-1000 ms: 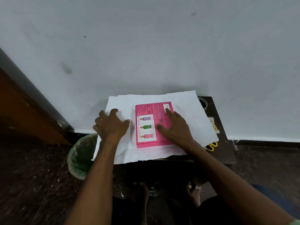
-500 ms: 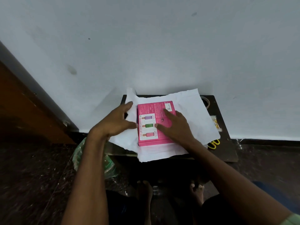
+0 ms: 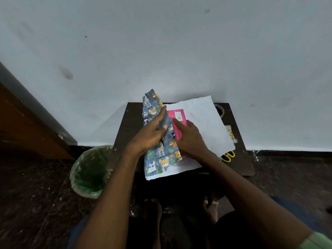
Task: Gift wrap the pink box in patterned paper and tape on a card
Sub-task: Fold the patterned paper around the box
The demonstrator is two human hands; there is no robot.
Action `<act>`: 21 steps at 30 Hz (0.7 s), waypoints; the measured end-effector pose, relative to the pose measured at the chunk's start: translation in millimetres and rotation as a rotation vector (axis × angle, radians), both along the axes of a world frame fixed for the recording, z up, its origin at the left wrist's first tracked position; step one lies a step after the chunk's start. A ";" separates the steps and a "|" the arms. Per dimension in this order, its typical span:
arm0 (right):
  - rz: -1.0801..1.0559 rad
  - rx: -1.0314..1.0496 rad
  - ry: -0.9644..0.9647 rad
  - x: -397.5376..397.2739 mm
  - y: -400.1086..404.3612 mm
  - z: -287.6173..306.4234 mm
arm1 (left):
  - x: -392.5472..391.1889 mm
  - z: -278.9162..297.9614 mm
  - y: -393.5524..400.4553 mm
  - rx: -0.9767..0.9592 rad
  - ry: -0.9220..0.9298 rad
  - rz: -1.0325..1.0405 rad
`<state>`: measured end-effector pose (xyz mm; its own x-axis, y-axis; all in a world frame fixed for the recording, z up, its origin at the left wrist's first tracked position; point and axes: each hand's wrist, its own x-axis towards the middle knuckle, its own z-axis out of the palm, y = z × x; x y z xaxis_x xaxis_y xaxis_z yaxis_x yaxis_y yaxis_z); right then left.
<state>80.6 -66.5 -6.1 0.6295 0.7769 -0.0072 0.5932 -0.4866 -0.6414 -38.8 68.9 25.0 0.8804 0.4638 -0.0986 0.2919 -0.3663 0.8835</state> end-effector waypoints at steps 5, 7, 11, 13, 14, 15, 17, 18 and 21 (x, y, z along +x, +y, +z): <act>-0.050 0.115 0.041 1.6 -0.8 7.5 | -4.6 -13.5 19.5 0.530 0.184 0.119; -0.127 0.300 -0.021 -1.2 3.4 8.8 | -5.5 -13.6 19.4 0.508 0.245 0.103; -0.007 0.542 -0.191 -4.4 10.3 15.0 | -5.7 -15.9 21.7 0.496 0.223 0.094; 0.179 0.483 -0.246 -6.0 16.5 10.2 | -5.6 -18.0 29.8 0.445 0.111 0.102; 0.245 0.398 -0.273 -8.7 20.9 4.9 | -5.6 -20.3 33.1 0.398 0.034 0.128; 0.270 0.303 -0.285 -11.4 25.0 -2.2 | -4.8 -21.4 34.6 0.326 -0.051 0.188; 0.239 0.195 -0.252 -15.9 29.3 -10.5 | -2.8 -20.1 37.5 0.157 -0.170 0.384; 0.215 0.177 -0.212 -17.5 30.0 -8.9 | -1.6 -20.0 39.7 0.089 -0.201 0.486; 0.173 0.067 -0.173 -18.2 29.3 3.4 | 3.8 -29.6 53.3 -0.067 -0.234 0.629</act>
<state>62.5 -37.3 -2.7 0.4743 0.8684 0.1444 0.7679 -0.3279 -0.5503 -35.0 122.2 -4.6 0.4467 0.8945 0.0155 0.2297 -0.1314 0.9643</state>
